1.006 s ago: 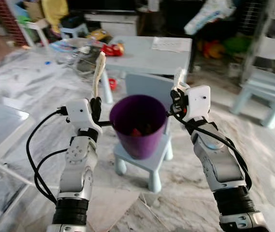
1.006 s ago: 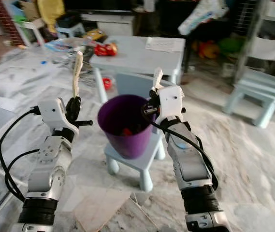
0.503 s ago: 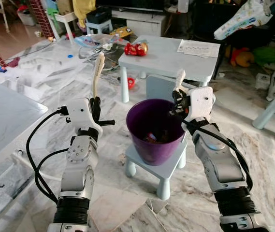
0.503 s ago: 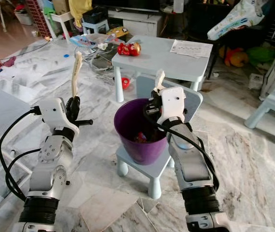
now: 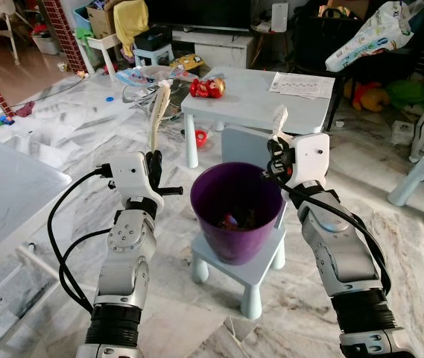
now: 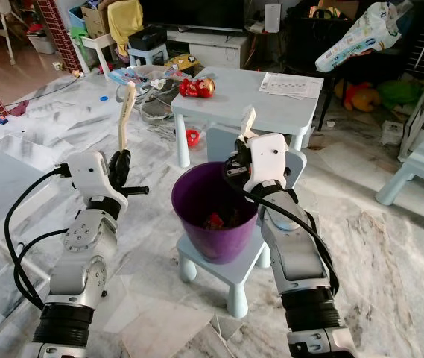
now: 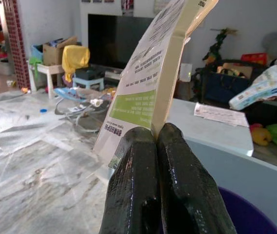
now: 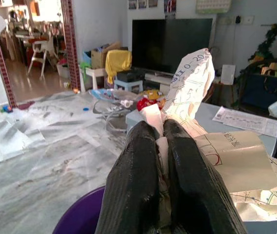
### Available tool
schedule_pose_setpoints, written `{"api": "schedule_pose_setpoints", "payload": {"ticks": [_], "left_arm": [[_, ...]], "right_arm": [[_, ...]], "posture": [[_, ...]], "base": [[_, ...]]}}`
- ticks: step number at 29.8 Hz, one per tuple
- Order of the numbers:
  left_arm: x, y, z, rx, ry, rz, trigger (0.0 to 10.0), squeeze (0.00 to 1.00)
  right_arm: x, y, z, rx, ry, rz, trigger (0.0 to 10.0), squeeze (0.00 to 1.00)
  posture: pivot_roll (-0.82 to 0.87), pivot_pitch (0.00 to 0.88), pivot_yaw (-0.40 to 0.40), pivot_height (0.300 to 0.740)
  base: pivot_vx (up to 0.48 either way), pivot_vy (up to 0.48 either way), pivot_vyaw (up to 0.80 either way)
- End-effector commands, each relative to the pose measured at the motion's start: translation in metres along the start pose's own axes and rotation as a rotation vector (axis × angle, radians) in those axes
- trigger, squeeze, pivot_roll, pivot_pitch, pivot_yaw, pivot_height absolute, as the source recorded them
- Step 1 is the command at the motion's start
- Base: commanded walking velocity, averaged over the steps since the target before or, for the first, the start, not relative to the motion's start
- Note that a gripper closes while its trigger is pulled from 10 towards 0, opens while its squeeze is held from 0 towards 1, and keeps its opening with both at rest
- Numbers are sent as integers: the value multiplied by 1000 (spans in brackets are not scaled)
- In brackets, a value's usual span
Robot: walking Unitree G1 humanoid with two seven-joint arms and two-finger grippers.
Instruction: Picking trash to rubbish bin
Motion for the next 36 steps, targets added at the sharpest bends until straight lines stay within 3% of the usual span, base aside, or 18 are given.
{"api": "schedule_pose_setpoints", "payload": {"ticks": [1, 8, 21, 27, 30, 36], "left_arm": [[0, -4, 1, 3, -4, 17, 10000, 0], [0, -4, 1, 4, -10, 24, 10000, 0], [-13, -8, -6, 16, -54, 31, 10000, 0], [-30, -9, -11, -3, -99, 57, 10000, 0], [-51, -19, -20, -10, -164, 107, 10000, 0], [-65, -23, -40, -86, -219, 165, 10000, 0]], "right_arm": [[2, -5, 2, 20, 8, 6, 10000, 0], [0, -5, 2, 29, 0, 8, 10000, 0], [-13, -9, 2, 51, -51, 29, 10000, 0], [-32, -7, 3, 52, -113, 64, 10000, 0], [-54, -2, 3, 51, -182, 66, 10000, 0], [-91, 9, -1, 10, -323, 103, 10000, 0]], "posture": [[-60, 40, 73, 740], [-60, 37, 75, 740], [-49, 44, 73, 740], [-40, 50, 83, 740], [-30, 59, 93, 740], [0, 75, 99, 740]], "base": [[480, 0, 0], [414, 0, 0], [0, 0, 0], [0, 0, 0], [0, 0, 0], [0, 0, 0]]}}
Point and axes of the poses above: a point about 5 cm out from each wrist's last joint towards the gripper, its own z axis pointing out of the wrist towards the gripper, its own x axis along the axis of the wrist's last joint, y = z × x, the point moved 3 cm from there along z, pointing out of the wrist towards the gripper, and after that the axes turned 7 degrees about z, right-handed, at the moved point
